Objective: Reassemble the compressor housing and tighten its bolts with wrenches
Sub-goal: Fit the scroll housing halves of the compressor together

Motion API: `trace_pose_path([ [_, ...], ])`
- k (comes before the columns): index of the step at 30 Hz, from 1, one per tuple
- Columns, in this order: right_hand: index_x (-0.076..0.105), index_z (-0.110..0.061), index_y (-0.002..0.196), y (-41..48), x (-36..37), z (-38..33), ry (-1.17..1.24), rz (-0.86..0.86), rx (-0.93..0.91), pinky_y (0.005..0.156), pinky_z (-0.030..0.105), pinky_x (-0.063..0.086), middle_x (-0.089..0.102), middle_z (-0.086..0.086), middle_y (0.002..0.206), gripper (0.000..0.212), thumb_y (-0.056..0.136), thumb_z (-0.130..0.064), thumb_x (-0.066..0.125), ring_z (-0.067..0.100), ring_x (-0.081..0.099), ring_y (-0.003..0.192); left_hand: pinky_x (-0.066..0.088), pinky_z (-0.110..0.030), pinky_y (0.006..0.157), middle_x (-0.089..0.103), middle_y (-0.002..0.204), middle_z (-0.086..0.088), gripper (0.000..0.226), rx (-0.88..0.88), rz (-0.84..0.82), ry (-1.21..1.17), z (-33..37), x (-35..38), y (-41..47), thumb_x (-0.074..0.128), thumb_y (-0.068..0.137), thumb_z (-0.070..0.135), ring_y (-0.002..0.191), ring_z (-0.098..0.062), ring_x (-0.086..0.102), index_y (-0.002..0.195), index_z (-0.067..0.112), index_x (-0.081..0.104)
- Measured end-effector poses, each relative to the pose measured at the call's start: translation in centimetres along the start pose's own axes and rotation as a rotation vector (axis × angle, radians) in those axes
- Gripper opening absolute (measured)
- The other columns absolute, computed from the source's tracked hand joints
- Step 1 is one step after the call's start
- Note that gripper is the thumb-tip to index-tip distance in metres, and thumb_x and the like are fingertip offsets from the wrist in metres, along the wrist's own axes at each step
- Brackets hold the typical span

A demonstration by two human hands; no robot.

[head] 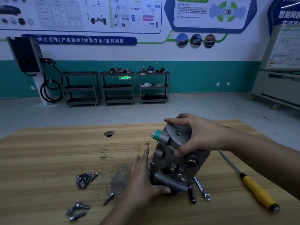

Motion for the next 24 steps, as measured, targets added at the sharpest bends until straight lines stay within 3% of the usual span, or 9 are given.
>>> trace_pose_path([
  [2,0.033,-0.048,0.139,0.1,0.2,-0.1,-0.002,-0.001,0.000,0.086,0.028,0.042,0.039,-0.013,0.122,0.093,0.061,-0.043,0.083,0.010,0.045,0.109,0.028,-0.035,0.112,0.029,0.145,0.018,0.131,-0.010,-0.048,-0.037,-0.9,0.1,0.3,0.091,0.049,0.037,0.140,-0.010,0.023,0.146,0.044,0.004],
  [4,0.033,-0.047,0.139,0.2,0.2,0.0,-0.007,0.004,0.002,0.086,0.028,0.042,0.039,-0.013,0.121,0.093,0.061,-0.043,0.083,0.010,0.045,0.108,0.034,-0.020,0.103,0.043,0.134,0.023,0.118,-0.003,-0.084,-0.079,-1.2,0.3,0.5,0.092,0.051,0.028,0.127,0.005,0.037,0.145,0.038,0.020],
  [6,0.034,-0.047,0.139,0.2,0.3,0.1,-0.001,0.013,0.009,0.084,0.027,0.042,0.040,-0.014,0.121,0.093,0.060,-0.042,0.083,0.009,0.045,0.108,0.033,0.001,0.085,0.050,0.116,0.034,0.097,0.020,-0.083,-0.087,-1.4,0.4,0.6,0.092,0.052,0.020,0.106,0.026,0.042,0.125,0.050,0.037],
  [8,0.035,-0.047,0.138,0.1,0.4,0.3,0.011,0.027,0.012,0.080,0.024,0.040,0.040,-0.015,0.120,0.093,0.060,-0.042,0.083,0.008,0.046,0.106,0.032,0.007,0.073,0.054,0.100,0.045,0.085,0.019,-0.075,-0.105,-1.6,0.6,0.7,0.091,0.053,0.014,0.095,0.035,0.040,0.109,0.054,0.041],
  [12,0.036,-0.047,0.138,0.0,0.7,0.4,0.020,0.042,-0.001,0.077,0.019,0.040,0.041,-0.016,0.118,0.092,0.059,-0.040,0.084,0.006,0.047,0.104,0.034,0.005,0.072,0.056,0.101,0.047,0.082,0.013,-0.064,-0.154,-2.0,0.8,0.9,0.090,0.054,0.013,0.097,0.029,0.047,0.110,0.054,0.046],
  [16,0.036,-0.049,0.137,-0.1,0.7,0.4,0.008,0.038,-0.014,0.074,0.016,0.039,0.040,-0.017,0.117,0.092,0.059,-0.041,0.083,0.005,0.047,0.104,0.042,-0.004,0.079,0.063,0.108,0.033,0.082,0.003,-0.058,-0.185,-2.2,0.9,1.0,0.090,0.052,0.013,0.102,0.013,0.057,0.116,0.047,0.052],
  [18,0.036,-0.049,0.137,-0.2,0.7,0.3,0.004,0.040,-0.029,0.074,0.014,0.039,0.040,-0.018,0.117,0.092,0.059,-0.042,0.083,0.004,0.046,0.104,0.045,-0.009,0.079,0.065,0.108,0.029,0.079,0.000,-0.051,-0.172,-2.3,0.9,0.9,0.090,0.050,0.014,0.102,0.007,0.060,0.110,0.051,0.054],
  [21,0.035,-0.050,0.136,-0.2,0.7,0.2,-0.003,0.032,-0.049,0.071,0.010,0.037,0.038,-0.019,0.119,0.091,0.059,-0.042,0.083,0.001,0.045,0.102,0.044,-0.007,0.076,0.063,0.106,0.030,0.077,0.028,-0.009,-0.128,-2.0,0.6,0.8,0.090,0.047,0.023,0.098,0.011,0.059,0.101,0.063,0.054],
  [24,0.035,-0.052,0.135,-0.4,0.7,0.0,-0.012,0.024,-0.073,0.070,0.005,0.037,0.037,-0.021,0.120,0.091,0.059,-0.043,0.082,-0.008,0.043,0.102,0.049,-0.024,0.089,0.065,0.111,0.018,0.078,0.027,0.000,-0.126,-1.9,0.5,0.7,0.090,0.048,0.027,0.105,0.002,0.059,0.112,0.052,0.055],
])
Point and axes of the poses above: each hand's wrist, its own y-axis towards the middle knuckle, its own x-axis out of the palm, z = x × y, the point moved 7 cm from there along y, towards the middle knuckle
